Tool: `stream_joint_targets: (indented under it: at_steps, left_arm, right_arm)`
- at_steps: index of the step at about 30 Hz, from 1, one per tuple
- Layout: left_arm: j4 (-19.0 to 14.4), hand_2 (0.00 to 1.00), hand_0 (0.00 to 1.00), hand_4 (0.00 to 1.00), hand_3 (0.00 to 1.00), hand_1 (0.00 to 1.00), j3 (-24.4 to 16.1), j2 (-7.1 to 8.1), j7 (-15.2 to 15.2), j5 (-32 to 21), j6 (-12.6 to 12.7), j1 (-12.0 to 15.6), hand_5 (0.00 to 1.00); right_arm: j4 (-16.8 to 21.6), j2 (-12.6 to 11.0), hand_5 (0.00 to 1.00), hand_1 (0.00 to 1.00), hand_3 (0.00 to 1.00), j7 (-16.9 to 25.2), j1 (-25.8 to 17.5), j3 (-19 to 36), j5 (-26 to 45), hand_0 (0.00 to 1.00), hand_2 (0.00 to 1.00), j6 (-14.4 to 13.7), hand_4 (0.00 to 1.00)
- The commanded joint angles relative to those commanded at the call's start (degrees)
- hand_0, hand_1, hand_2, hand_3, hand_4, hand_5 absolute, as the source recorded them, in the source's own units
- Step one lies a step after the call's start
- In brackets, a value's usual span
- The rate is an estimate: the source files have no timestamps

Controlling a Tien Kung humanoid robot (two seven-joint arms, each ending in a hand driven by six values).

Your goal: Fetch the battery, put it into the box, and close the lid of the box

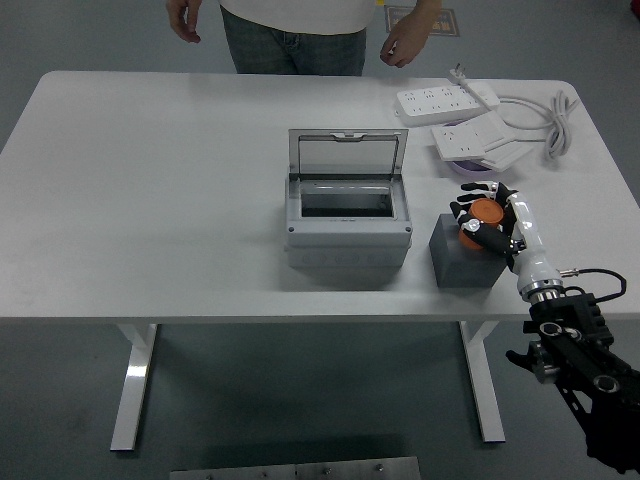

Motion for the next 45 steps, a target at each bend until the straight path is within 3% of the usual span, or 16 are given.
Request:
stream_joint_targets:
  at_steps: [10, 11, 16, 17, 34, 35, 40, 41, 45]
  left_arm:
    - [0.02, 0.573, 0.632, 0.500, 0.541, 0.698, 0.33, 0.02, 0.00, -0.37, 0.33, -0.06, 0.002]
    - [0.02, 0.573, 0.632, 0.500, 0.541, 0.698, 0.34, 0.03, 0.00, -0.37, 0.33, -0.07, 0.002]
    - [0.03, 0.573, 0.632, 0.500, 0.541, 0.698, 0.34, 0.10, 0.00, -0.40, 0.36, -0.13, 0.002]
    - [0.03, 0.573, 0.632, 0.500, 0.541, 0.698, 0.32, 0.11, 0.00, -0.38, 0.36, -0.13, 0.002]
    - [0.05, 0.573, 0.632, 0.500, 0.541, 0.698, 0.37, 0.23, 0.00, -0.39, 0.95, -0.23, 0.002]
    - [0.05, 0.573, 0.632, 0.500, 0.541, 0.698, 0.37, 0.24, 0.00, -0.40, 0.96, -0.25, 0.002]
    - [0.06, 0.573, 0.632, 0.500, 0.541, 0.698, 0.49, 0.33, 0.00, -0.59, 1.11, -0.34, 0.002]
    - [0.06, 0.573, 0.632, 0.500, 0.541, 0.698, 0.51, 0.35, 0.00, -0.62, 1.14, -0.35, 0.002]
    - [0.06, 0.573, 0.632, 0.500, 0.541, 0.698, 0.53, 0.44, 0.00, -0.68, 1.23, -0.40, 0.002]
  right_arm:
    - [-0.01, 0.20, 0.130, 0.475, 0.513, -0.07, 0.00, 0.22, 0.33, 0.600, 0.490, -0.49, 0.544]
    - [-0.02, 0.21, 0.059, 0.418, 0.441, -0.08, 0.00, 0.21, 0.34, 0.550, 0.430, -0.47, 0.536]
    - [-0.19, 0.29, 0.059, 0.418, 0.441, -0.21, -0.05, 0.15, 0.31, 0.550, 0.430, -0.22, 0.536]
    - [-0.22, 0.30, 0.037, 0.382, 0.409, -0.23, -0.07, 0.13, 0.28, 0.472, 0.391, -0.19, 0.447]
    - [-0.41, 0.22, 0.046, 0.381, 0.412, -0.71, 0.14, -0.63, -0.20, 0.457, 0.387, -0.58, 0.444]
    - [-0.41, 0.22, 0.026, 0.357, 0.389, -0.80, 0.13, -0.67, -0.21, 0.397, 0.364, -0.59, 0.313]
    - [-0.40, 0.26, 0.026, 0.357, 0.389, -1.57, 0.13, -0.89, -0.28, 0.397, 0.364, -0.58, 0.313]
    - [-0.40, 0.27, 0.002, 0.330, 0.348, -1.72, 0.12, -0.92, -0.29, 0.339, 0.337, -0.54, 0.076]
    - [-0.40, 0.28, 0.002, 0.330, 0.348, -2.07, 0.14, -0.96, -0.32, 0.339, 0.337, -0.46, 0.076]
